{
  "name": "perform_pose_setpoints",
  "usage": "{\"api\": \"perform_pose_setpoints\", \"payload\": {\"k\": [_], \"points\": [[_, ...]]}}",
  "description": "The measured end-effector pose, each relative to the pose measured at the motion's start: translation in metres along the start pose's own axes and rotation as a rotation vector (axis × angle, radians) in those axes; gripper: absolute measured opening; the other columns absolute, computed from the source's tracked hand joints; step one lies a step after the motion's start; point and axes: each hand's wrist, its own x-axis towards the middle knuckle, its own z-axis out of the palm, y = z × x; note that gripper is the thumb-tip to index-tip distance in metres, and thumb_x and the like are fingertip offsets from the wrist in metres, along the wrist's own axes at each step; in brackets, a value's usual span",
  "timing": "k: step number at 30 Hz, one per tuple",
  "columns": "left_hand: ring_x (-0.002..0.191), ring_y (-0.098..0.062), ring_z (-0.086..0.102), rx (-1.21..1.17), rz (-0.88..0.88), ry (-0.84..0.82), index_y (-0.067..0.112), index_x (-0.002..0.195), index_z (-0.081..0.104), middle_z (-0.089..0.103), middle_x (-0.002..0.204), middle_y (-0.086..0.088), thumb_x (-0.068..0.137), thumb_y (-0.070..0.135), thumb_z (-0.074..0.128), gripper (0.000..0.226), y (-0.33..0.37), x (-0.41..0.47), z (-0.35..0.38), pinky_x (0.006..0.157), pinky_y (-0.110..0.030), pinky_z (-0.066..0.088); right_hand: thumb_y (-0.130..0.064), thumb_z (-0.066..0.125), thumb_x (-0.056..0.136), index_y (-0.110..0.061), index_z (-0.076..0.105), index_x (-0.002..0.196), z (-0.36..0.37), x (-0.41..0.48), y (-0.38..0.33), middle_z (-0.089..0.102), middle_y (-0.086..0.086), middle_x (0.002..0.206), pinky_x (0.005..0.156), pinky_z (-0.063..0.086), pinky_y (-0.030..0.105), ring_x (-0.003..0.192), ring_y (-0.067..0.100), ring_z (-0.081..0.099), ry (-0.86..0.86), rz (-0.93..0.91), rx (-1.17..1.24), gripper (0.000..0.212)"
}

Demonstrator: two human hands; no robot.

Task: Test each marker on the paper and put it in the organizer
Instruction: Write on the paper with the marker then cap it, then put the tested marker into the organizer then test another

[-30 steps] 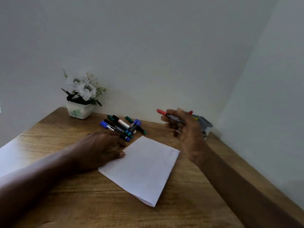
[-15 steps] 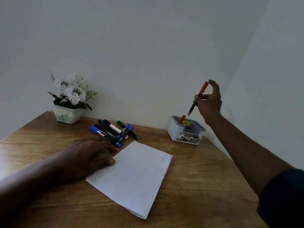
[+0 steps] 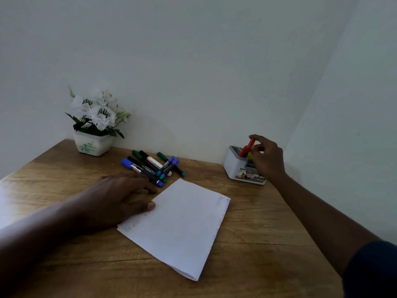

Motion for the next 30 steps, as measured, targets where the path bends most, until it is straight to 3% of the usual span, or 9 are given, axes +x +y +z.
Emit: {"api": "perform_pose_setpoints", "payload": {"k": [4,8,12,15,19,21,24,27,30], "points": [[0.125,0.007,0.044,0.003,-0.004,-0.008,0.051,0.135,0.049,0.046,0.141,0.028,0.090,0.068,0.048,0.048,0.000,0.002,0.001,0.107,-0.032,0.044,-0.005,0.054,0.093,-0.023,0.069,0.126,-0.011,-0.008,-0.004,0.074,0.007,0.113,0.066,0.043,0.008,0.090,0.012,0.065,0.021,-0.070,-0.030,0.040],[0.122,0.008,0.045,0.008,-0.008,-0.010,0.050,0.136,0.048,0.048,0.140,0.026,0.091,0.067,0.048,0.048,0.001,0.000,0.001,0.105,-0.029,0.045,-0.005,0.059,0.091,-0.021,0.066,0.130,-0.019,-0.022,-0.008,0.076,0.009,0.108,0.074,0.055,0.022,0.093,0.019,0.070,0.011,-0.093,-0.034,0.042],[0.124,0.004,0.047,0.021,-0.008,-0.004,0.047,0.138,0.049,0.049,0.142,0.023,0.093,0.065,0.049,0.048,0.004,-0.003,-0.002,0.106,-0.032,0.044,-0.006,0.062,0.090,-0.023,0.058,0.140,-0.024,-0.023,-0.012,0.072,0.009,0.120,0.078,0.049,0.020,0.106,0.021,0.068,-0.036,-0.071,-0.045,0.053],[0.126,0.003,0.046,0.016,-0.002,0.012,0.045,0.138,0.050,0.050,0.143,0.021,0.095,0.063,0.049,0.047,0.006,-0.004,-0.002,0.107,-0.033,0.043,-0.008,0.065,0.089,-0.021,0.052,0.144,-0.028,-0.019,-0.021,0.066,0.009,0.127,0.093,0.049,0.031,0.117,0.025,0.061,-0.050,-0.076,-0.071,0.058],[0.130,0.002,0.042,0.019,-0.001,0.013,0.046,0.139,0.049,0.047,0.146,0.021,0.095,0.062,0.049,0.046,0.006,-0.004,-0.002,0.110,-0.034,0.041,-0.009,0.061,0.087,-0.018,0.060,0.132,-0.026,-0.018,-0.051,0.064,0.006,0.122,0.095,0.050,0.044,0.119,0.027,0.054,0.161,-0.305,-0.146,0.046],[0.130,0.002,0.042,0.018,0.001,0.012,0.047,0.139,0.048,0.047,0.146,0.021,0.095,0.062,0.049,0.046,0.007,-0.004,-0.002,0.110,-0.035,0.040,-0.008,0.061,0.085,-0.017,0.066,0.121,-0.016,-0.021,-0.071,0.066,0.003,0.112,0.089,0.051,0.044,0.111,0.025,0.058,0.176,-0.465,-0.094,0.037],[0.132,0.001,0.041,0.015,-0.006,0.014,0.048,0.139,0.048,0.046,0.146,0.021,0.096,0.062,0.049,0.046,0.007,-0.004,-0.002,0.112,-0.037,0.039,-0.009,0.065,0.086,-0.018,0.071,0.108,0.010,-0.032,-0.101,0.068,-0.001,0.103,0.080,0.054,0.040,0.102,0.018,0.061,-0.087,-0.604,-0.044,0.025],[0.133,0.000,0.040,0.018,-0.010,0.010,0.047,0.140,0.047,0.046,0.148,0.020,0.096,0.062,0.049,0.046,0.005,-0.003,-0.002,0.112,-0.039,0.038,-0.014,0.063,0.088,-0.021,0.070,0.112,0.043,-0.044,-0.121,0.065,-0.001,0.111,0.085,0.052,0.040,0.109,0.017,0.057,-0.413,-0.667,-0.154,0.026],[0.133,-0.001,0.041,0.013,-0.005,0.015,0.046,0.140,0.047,0.046,0.148,0.019,0.095,0.062,0.049,0.047,0.003,-0.002,0.000,0.112,-0.038,0.039,-0.021,0.060,0.090,-0.022,0.068,0.114,0.073,-0.051,-0.133,0.063,0.001,0.114,0.078,0.053,0.040,0.108,0.019,0.054,-0.525,-0.790,-0.342,0.025]]}}
